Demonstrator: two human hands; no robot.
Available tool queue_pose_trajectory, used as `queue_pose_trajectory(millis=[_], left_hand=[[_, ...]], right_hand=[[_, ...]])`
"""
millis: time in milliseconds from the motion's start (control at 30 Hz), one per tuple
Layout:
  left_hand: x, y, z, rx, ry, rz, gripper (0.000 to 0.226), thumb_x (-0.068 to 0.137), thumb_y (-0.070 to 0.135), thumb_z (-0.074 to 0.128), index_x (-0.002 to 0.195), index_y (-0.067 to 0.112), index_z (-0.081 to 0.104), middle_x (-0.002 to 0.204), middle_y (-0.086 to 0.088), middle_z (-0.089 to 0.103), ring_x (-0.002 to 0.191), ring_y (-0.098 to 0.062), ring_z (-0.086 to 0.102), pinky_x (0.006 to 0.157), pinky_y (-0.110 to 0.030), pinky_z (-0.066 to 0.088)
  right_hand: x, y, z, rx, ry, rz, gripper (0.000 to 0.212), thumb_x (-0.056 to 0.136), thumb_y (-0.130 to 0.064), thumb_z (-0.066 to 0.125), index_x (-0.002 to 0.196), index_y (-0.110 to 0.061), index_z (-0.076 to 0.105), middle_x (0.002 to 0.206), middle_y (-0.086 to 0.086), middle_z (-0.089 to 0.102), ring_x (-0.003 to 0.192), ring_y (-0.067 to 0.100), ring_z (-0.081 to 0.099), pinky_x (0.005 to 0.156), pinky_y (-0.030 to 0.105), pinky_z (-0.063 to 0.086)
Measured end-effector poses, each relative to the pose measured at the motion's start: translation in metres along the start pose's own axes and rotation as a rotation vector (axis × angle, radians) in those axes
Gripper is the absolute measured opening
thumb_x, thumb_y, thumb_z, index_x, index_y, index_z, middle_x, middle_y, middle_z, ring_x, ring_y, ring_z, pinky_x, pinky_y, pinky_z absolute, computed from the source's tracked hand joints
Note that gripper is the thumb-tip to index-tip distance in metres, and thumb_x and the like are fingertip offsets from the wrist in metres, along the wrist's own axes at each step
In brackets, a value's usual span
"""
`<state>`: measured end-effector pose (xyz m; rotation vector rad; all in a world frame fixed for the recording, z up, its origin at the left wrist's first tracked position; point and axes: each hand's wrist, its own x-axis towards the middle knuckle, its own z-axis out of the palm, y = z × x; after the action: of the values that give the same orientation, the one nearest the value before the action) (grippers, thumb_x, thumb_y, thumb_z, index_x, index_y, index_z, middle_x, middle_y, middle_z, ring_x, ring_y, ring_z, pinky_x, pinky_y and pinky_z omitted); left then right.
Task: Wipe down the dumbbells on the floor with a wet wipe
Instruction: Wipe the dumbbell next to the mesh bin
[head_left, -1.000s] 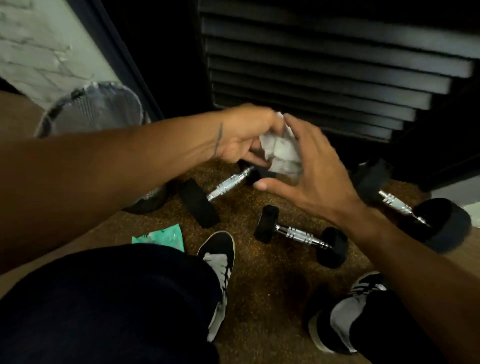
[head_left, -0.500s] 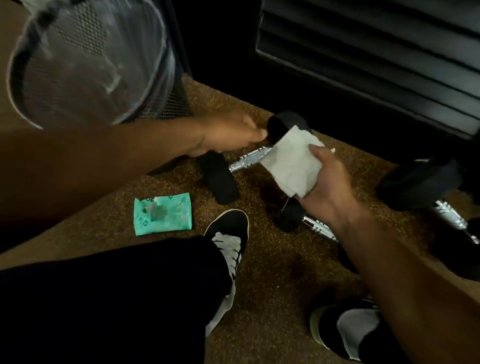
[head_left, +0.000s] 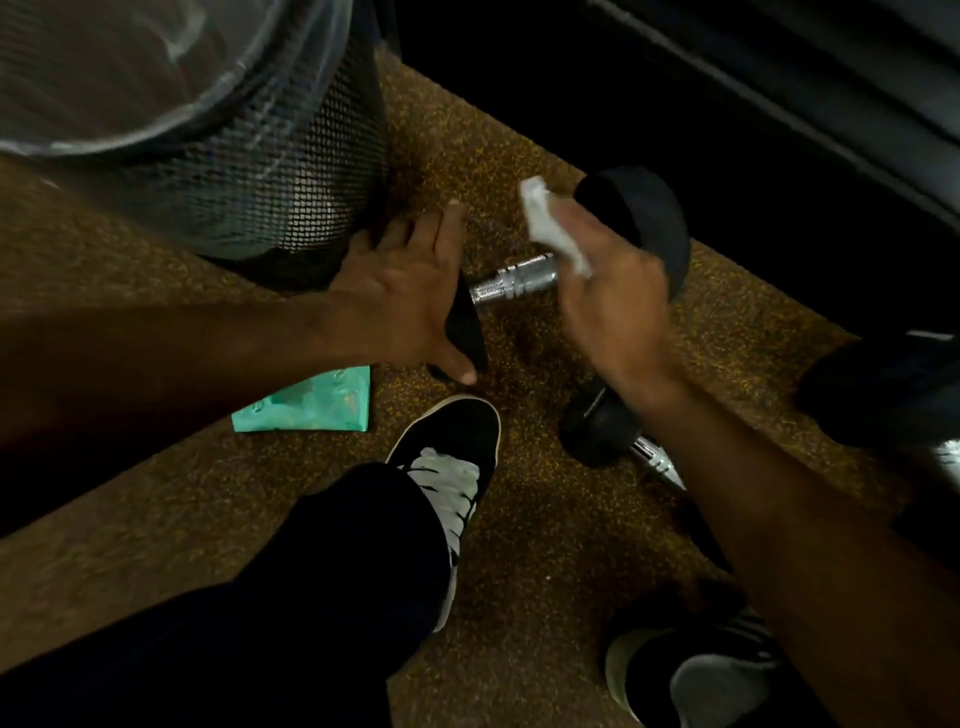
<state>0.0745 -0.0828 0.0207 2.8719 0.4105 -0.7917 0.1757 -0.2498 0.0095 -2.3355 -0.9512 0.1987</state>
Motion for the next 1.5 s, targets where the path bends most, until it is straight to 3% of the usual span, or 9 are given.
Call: queue_pose_trajectory(millis=[133,267,433,567,733,900,1100,1367,1500], left_hand=[[0.008,-0.007,0.003,0.035,0.029,-0.010,0.158,0.046,0.085,0.074,0.156,0.010,-0.012,0.162,-0.007,0.021,0.145,-0.035,0.016,0.111,-0.061,0.023],[0.011,-0.013,0.000,-0.081,0.003,-0.013,0.155,0.047,0.077,0.080,0.157,0.014,-0.008,0.161,-0.005,0.021,0.144,-0.035,0.015,0.113,-0.061,0.019],[0.014,-0.015,-0.007,-0.152,-0.039,-0.016,0.153,0.048,0.070,0.085,0.157,0.014,-0.006,0.160,-0.007,0.022,0.146,-0.034,0.012,0.114,-0.059,0.017],[0.018,-0.017,-0.008,-0.149,-0.062,-0.018,0.153,0.048,0.070,0.084,0.158,0.015,-0.006,0.162,-0.006,0.018,0.148,-0.035,0.008,0.116,-0.061,0.013],[0.016,-0.019,-0.006,-0.163,-0.035,-0.016,0.153,0.046,0.073,0.084,0.158,0.015,-0.004,0.160,-0.006,0.021,0.145,-0.034,0.011,0.115,-0.058,0.015],[0.005,-0.004,0.006,-0.069,0.084,-0.045,0.162,0.042,0.078,0.081,0.157,0.010,-0.010,0.157,-0.008,0.025,0.138,-0.033,0.022,0.109,-0.059,0.026],[-0.012,0.017,0.025,0.028,0.206,-0.062,0.156,0.047,0.076,0.080,0.157,0.009,-0.009,0.159,-0.010,0.021,0.138,-0.034,0.027,0.104,-0.055,0.032],[-0.006,0.008,0.020,0.000,0.197,-0.068,0.158,0.043,0.080,0.078,0.157,0.011,-0.006,0.155,-0.008,0.027,0.134,-0.033,0.030,0.102,-0.054,0.033],[0.001,0.004,0.015,-0.006,0.153,-0.064,0.159,0.040,0.080,0.079,0.157,0.012,-0.005,0.154,-0.009,0.030,0.137,-0.035,0.028,0.104,-0.058,0.032]], right_hand=[[-0.016,0.013,0.049,-0.513,-0.416,-0.346,0.067,0.087,-0.026,0.032,0.152,-0.008,0.025,0.159,0.012,0.027,0.149,0.031,0.018,0.118,0.057,0.016],[-0.017,0.034,0.055,-0.691,-0.423,-0.543,0.065,0.092,-0.023,0.023,0.153,-0.003,0.016,0.161,0.017,0.019,0.149,0.034,0.014,0.119,0.054,0.015],[-0.008,0.030,0.048,-0.601,-0.313,-0.196,0.064,0.091,-0.012,0.040,0.150,0.003,0.021,0.157,0.024,0.024,0.147,0.037,0.019,0.120,0.049,0.016],[-0.018,0.020,0.059,-0.541,-0.430,-0.454,0.066,0.088,-0.010,0.039,0.150,0.002,0.021,0.157,0.020,0.026,0.147,0.032,0.023,0.120,0.046,0.021],[-0.001,0.018,0.030,-0.209,-0.355,-0.072,0.061,0.087,-0.001,0.047,0.147,-0.009,0.039,0.150,0.011,0.044,0.139,0.024,0.041,0.116,0.032,0.030],[0.047,0.005,0.005,0.030,-0.036,0.295,0.036,0.099,-0.019,0.044,0.131,-0.023,0.059,0.108,0.002,0.070,0.087,0.017,0.066,0.061,0.015,0.041],[0.023,0.006,0.039,-0.441,-0.671,-0.475,0.051,0.089,-0.024,0.030,0.125,-0.001,0.059,0.134,0.021,0.056,0.131,0.035,0.047,0.113,0.053,0.028],[0.024,0.042,0.010,-0.571,-0.462,-0.298,0.049,0.091,-0.005,0.047,0.137,0.008,0.044,0.125,0.027,0.058,0.117,0.040,0.054,0.109,0.050,0.036],[-0.003,0.017,0.034,-0.577,-0.451,-0.145,0.059,0.095,-0.007,0.039,0.149,0.009,0.021,0.154,0.029,0.026,0.144,0.043,0.023,0.120,0.049,0.016]])
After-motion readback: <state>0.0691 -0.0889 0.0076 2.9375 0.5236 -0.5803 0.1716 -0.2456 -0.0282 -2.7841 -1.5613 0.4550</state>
